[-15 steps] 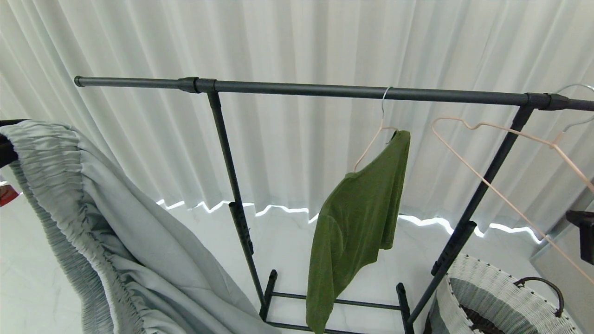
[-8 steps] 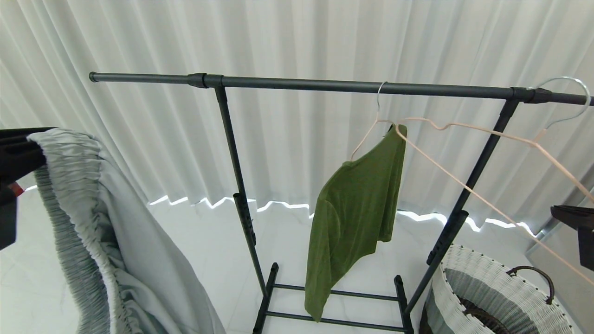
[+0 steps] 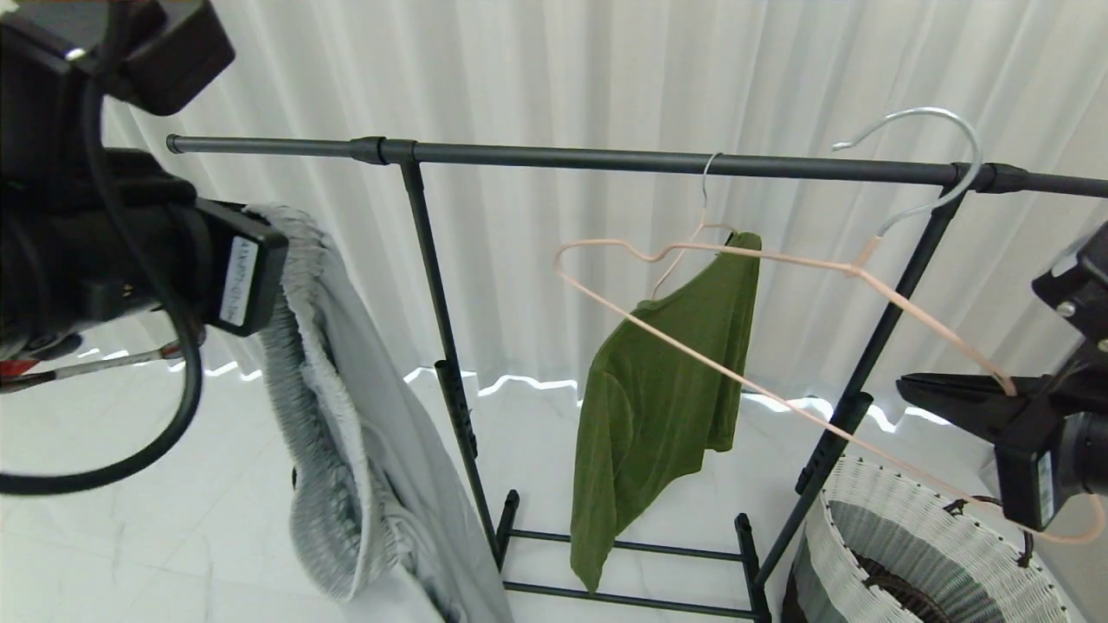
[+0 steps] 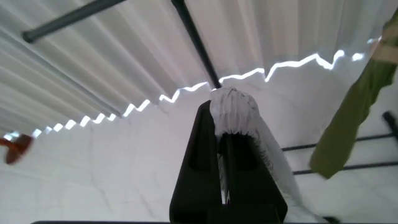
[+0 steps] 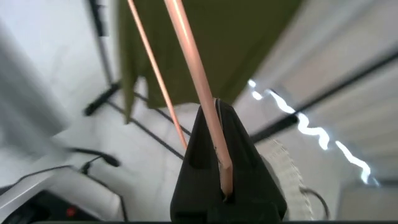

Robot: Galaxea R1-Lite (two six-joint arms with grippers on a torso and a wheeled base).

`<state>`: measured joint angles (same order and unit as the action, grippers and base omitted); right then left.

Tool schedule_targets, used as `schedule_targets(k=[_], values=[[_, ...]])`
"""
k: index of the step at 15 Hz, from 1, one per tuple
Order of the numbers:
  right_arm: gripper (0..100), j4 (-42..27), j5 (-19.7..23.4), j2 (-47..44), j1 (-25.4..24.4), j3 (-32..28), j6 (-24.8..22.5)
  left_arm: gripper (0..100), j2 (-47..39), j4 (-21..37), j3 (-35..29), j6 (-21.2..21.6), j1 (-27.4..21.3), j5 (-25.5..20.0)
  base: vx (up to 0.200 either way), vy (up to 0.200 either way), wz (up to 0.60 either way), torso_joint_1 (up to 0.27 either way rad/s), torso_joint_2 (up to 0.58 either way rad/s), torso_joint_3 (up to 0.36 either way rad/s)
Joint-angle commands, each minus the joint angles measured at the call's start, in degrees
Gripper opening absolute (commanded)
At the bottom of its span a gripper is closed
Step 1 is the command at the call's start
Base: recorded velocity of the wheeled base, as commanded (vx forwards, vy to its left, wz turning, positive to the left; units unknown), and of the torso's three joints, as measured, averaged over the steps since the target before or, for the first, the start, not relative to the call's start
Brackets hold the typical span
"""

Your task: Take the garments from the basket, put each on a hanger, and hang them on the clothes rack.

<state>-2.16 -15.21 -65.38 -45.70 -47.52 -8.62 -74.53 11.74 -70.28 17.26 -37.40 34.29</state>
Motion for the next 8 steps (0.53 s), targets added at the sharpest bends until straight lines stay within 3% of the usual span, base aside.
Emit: schedule_targets(k=[1, 4, 8], values=[[0, 0.3, 0.0, -3.7, -5.0, -1.0, 0.5, 0, -7.6, 0.0, -4.6, -4.4, 0.6, 0.2, 0.000, 0.000, 0.00, 0.000, 0.00, 0.000], [0, 0.0, -0.1, -4.2, -9.2, -2.4, 3.2, 0, -11.3, -0.1, -9.0, -6.6, 0.8, 1.1, 0.000, 0.000, 0.00, 0.000, 0.00, 0.000], [0, 0.0, -0.1, -4.9, -10.3, -3.5, 3.3, 0, -15.3, -0.1, -12.9, -8.5, 0.9, 5.3, 0.000, 0.000, 0.00, 0.000, 0.00, 0.000]])
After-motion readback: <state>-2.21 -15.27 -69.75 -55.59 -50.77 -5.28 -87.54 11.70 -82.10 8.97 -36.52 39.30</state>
